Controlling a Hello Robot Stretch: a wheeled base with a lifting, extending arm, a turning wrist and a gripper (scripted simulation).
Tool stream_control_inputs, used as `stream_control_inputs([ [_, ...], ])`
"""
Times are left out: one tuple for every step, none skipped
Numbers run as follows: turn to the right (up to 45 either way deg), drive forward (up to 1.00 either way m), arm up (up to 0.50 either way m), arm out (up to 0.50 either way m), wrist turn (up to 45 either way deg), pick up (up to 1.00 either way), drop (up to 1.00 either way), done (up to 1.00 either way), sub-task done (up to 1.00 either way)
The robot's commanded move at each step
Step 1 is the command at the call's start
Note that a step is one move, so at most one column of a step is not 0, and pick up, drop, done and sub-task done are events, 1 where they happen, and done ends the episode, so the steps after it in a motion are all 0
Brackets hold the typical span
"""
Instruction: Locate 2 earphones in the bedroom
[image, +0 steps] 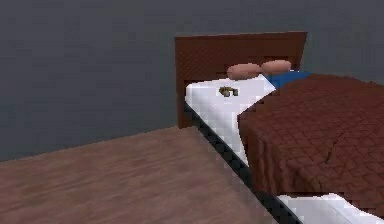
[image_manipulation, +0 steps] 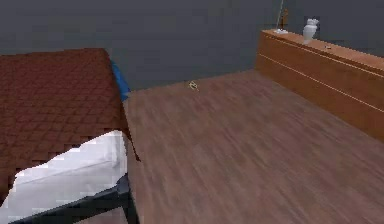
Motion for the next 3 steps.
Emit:
stream_control_inputs([
  [0.0, 0.15, 0.00, 0.00, 0.0, 0.00, 0.00, 0.00, 0.00],
  [-9.0, 0.00, 0.00, 0.00, 0.0, 0.00, 0.00, 0.00, 0.00],
  [0.0, 0.70, 0.00, 0.00, 0.0, 0.00, 0.00, 0.00, 0.00],
])
